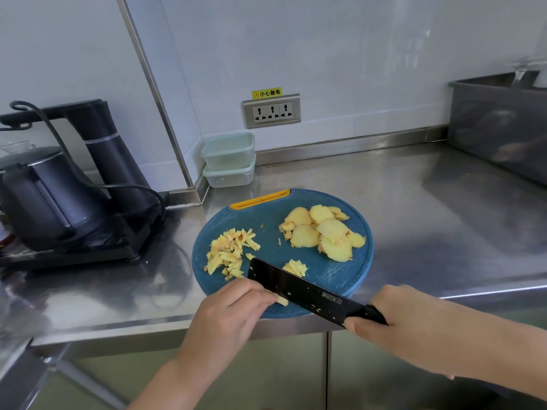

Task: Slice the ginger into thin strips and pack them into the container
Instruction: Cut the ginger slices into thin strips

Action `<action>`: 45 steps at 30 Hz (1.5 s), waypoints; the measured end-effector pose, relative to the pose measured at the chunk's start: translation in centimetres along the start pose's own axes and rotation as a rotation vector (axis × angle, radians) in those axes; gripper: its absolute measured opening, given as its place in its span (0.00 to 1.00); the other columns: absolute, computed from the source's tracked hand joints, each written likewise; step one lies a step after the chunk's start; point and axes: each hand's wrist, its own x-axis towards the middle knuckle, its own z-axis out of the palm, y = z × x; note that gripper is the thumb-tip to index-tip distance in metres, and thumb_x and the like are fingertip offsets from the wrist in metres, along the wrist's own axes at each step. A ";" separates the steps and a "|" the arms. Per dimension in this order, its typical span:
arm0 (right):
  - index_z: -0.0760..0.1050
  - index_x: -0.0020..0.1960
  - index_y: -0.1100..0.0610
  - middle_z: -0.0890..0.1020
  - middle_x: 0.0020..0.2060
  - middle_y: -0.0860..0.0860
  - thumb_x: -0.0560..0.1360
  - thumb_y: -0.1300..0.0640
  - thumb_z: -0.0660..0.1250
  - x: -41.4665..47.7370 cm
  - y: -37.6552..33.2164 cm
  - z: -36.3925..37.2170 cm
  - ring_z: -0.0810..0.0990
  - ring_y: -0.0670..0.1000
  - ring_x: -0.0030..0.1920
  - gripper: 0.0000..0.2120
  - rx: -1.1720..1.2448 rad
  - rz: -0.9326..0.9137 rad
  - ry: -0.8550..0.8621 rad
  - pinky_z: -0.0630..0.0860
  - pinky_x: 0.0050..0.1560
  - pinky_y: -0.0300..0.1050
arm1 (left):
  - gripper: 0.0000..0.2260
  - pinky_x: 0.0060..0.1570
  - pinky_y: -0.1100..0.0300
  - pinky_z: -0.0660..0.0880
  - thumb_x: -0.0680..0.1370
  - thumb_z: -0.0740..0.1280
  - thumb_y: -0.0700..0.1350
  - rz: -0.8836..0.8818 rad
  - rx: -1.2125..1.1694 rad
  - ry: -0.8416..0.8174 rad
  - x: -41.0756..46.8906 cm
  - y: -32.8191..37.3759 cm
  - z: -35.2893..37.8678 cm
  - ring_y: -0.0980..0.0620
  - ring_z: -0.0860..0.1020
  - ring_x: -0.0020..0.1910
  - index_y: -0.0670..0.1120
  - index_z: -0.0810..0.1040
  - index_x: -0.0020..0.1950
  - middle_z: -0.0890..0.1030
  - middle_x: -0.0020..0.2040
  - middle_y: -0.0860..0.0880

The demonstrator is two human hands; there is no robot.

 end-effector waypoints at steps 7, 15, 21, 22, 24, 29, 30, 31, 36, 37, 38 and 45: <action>0.67 0.38 0.52 0.72 0.28 0.46 0.78 0.38 0.57 0.1 -0.7 -0.4 0.70 0.43 0.23 0.19 -0.092 0.002 0.036 0.65 0.27 0.33 | 0.09 0.49 0.74 0.72 0.75 0.64 0.42 0.026 0.023 0.037 0.0 0.1 0.1 0.61 0.75 0.43 0.42 0.84 0.44 0.74 0.46 0.56; 0.74 0.54 0.54 0.81 0.41 0.52 0.78 0.40 0.55 1.3 -0.7 -0.3 0.80 0.49 0.34 0.19 -0.076 -0.075 0.012 0.80 0.37 0.44 | 0.09 0.47 0.74 0.72 0.76 0.65 0.41 0.003 0.026 0.074 -0.2 0.3 0.4 0.60 0.75 0.42 0.41 0.84 0.44 0.79 0.41 0.50; 0.70 0.61 0.54 0.82 0.43 0.58 0.79 0.42 0.56 1.7 -0.6 -0.7 0.74 0.49 0.21 0.19 -0.005 -0.052 -0.075 0.78 0.26 0.41 | 0.10 0.44 0.72 0.73 0.76 0.63 0.45 -0.019 0.024 0.045 -0.1 0.1 0.2 0.60 0.75 0.40 0.43 0.84 0.44 0.79 0.41 0.52; 0.70 0.62 0.54 0.82 0.43 0.58 0.79 0.42 0.56 1.7 -0.5 -0.7 0.73 0.48 0.20 0.19 0.004 -0.059 -0.081 0.77 0.25 0.40 | 0.11 0.43 0.72 0.73 0.77 0.63 0.45 -0.032 0.006 0.048 0.0 0.1 0.2 0.61 0.75 0.40 0.44 0.84 0.44 0.78 0.41 0.52; 0.70 0.62 0.54 0.82 0.44 0.58 0.79 0.42 0.56 1.8 -0.4 -0.6 0.73 0.47 0.20 0.19 0.011 -0.067 -0.084 0.76 0.24 0.39 | 0.11 0.43 0.72 0.73 0.77 0.63 0.46 -0.051 -0.025 0.045 0.1 0.2 0.2 0.62 0.75 0.41 0.45 0.84 0.45 0.78 0.42 0.54; 0.71 0.56 0.54 0.81 0.41 0.56 0.79 0.42 0.56 1.6 -0.2 -0.6 0.78 0.51 0.26 0.17 -0.001 -0.061 -0.082 0.80 0.30 0.43 | 0.12 0.43 0.72 0.73 0.77 0.62 0.47 -0.073 -0.042 -0.002 -0.1 0.1 -0.1 0.63 0.75 0.41 0.46 0.84 0.46 0.78 0.43 0.55; 0.72 0.54 0.54 0.81 0.41 0.56 0.78 0.42 0.56 1.6 -0.2 -0.5 0.79 0.52 0.27 0.17 -0.005 -0.057 -0.073 0.81 0.31 0.44 | 0.12 0.43 0.71 0.74 0.77 0.62 0.47 -0.074 -0.036 -0.006 -0.2 0.0 -0.1 0.62 0.75 0.42 0.46 0.84 0.47 0.78 0.44 0.55; 0.72 0.52 0.54 0.81 0.40 0.55 0.78 0.41 0.56 1.6 -0.1 -0.3 0.81 0.52 0.29 0.17 -0.011 -0.057 -0.057 0.82 0.33 0.45 | 0.11 0.43 0.70 0.74 0.77 0.62 0.47 -0.072 -0.028 -0.009 -0.3 -0.1 0.0 0.62 0.76 0.42 0.47 0.84 0.47 0.78 0.45 0.55; 0.73 0.48 0.54 0.78 0.36 0.49 0.77 0.39 0.56 1.6 -0.1 0.6 0.77 0.48 0.33 0.19 -0.067 -0.066 0.055 0.75 0.35 0.40 | 0.12 0.46 0.66 0.75 0.78 0.62 0.47 -0.044 -0.012 -0.005 -1.0 0.0 0.1 0.61 0.77 0.46 0.46 0.85 0.50 0.79 0.47 0.55; 0.73 0.47 0.55 0.76 0.34 0.48 0.78 0.39 0.56 1.5 -0.2 0.7 0.74 0.46 0.31 0.19 -0.083 -0.066 0.076 0.71 0.32 0.38 | 0.12 0.46 0.65 0.75 0.79 0.62 0.47 -0.044 -0.019 0.002 -1.2 0.1 0.2 0.60 0.77 0.47 0.46 0.85 0.50 0.79 0.47 0.54; 0.73 0.46 0.55 0.74 0.33 0.48 0.78 0.39 0.56 1.4 -0.4 0.7 0.71 0.45 0.30 0.19 -0.101 -0.066 0.087 0.68 0.30 0.37 | 0.12 0.46 0.64 0.75 0.79 0.62 0.48 -0.047 -0.027 0.012 -1.3 0.2 0.2 0.59 0.77 0.47 0.45 0.85 0.51 0.80 0.48 0.54; 0.73 0.47 0.56 0.74 0.34 0.48 0.80 0.43 0.55 1.3 -1.7 -0.1 0.70 0.44 0.29 0.17 -0.168 -0.092 0.038 0.67 0.30 0.36 | 0.12 0.44 0.62 0.76 0.78 0.63 0.45 -0.063 -0.035 0.046 -1.3 0.7 0.6 0.57 0.77 0.45 0.42 0.84 0.45 0.79 0.46 0.52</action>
